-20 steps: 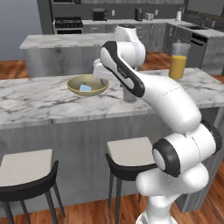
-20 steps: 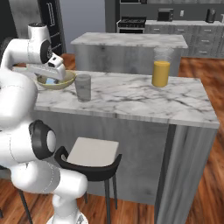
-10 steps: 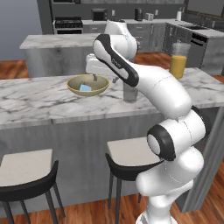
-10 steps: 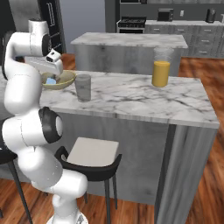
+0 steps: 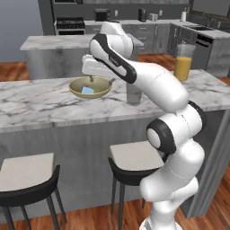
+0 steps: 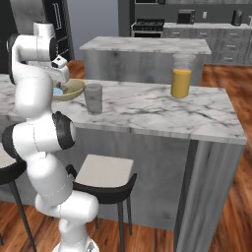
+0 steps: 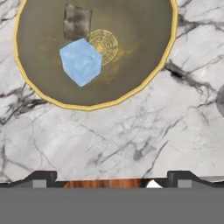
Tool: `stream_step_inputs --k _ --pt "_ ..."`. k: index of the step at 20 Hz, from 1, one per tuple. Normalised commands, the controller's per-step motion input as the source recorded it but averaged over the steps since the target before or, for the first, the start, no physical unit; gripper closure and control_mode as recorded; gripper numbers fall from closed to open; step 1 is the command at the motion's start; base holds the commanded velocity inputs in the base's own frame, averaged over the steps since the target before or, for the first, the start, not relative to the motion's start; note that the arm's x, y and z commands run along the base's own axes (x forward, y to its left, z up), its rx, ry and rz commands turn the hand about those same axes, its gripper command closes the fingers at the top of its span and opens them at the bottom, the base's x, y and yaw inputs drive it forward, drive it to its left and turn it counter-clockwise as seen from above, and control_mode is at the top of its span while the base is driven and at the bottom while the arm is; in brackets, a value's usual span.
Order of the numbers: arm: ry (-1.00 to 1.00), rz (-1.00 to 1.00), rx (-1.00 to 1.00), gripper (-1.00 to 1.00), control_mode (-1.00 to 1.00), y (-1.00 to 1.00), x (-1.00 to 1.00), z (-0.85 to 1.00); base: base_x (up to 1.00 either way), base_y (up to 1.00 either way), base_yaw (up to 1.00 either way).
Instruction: There are two ice cubes in the ice bowl. Place both ice cubes in the glass cup.
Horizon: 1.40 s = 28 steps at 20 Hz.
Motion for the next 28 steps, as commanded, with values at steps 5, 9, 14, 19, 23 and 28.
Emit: stream_step_inputs --k 5,9,14,19,23,28 --pt "-0.09 0.0 0.0 -1.0 -1.0 0.01 0.24 -0.29 0.0 0.0 0.0" --pt "-0.17 0.0 0.01 -1.0 -1.0 0.08 0.29 -0.34 0.0 0.0 0.0" --pt "-0.06 0.0 0.12 -1.0 -1.0 0.09 0.39 -0.21 0.0 0.0 0.0" --pt "0.0 0.0 0.15 -1.0 -1.0 0.12 0.35 -0.14 0.0 0.0 0.0" --pt "0.0 0.0 0.02 -1.0 -1.0 0.17 0.34 -0.17 0.0 0.0 0.0" --pt "0.0 0.0 -0.02 -1.0 -1.0 0.28 0.4 -0.03 0.0 0.0 0.0"
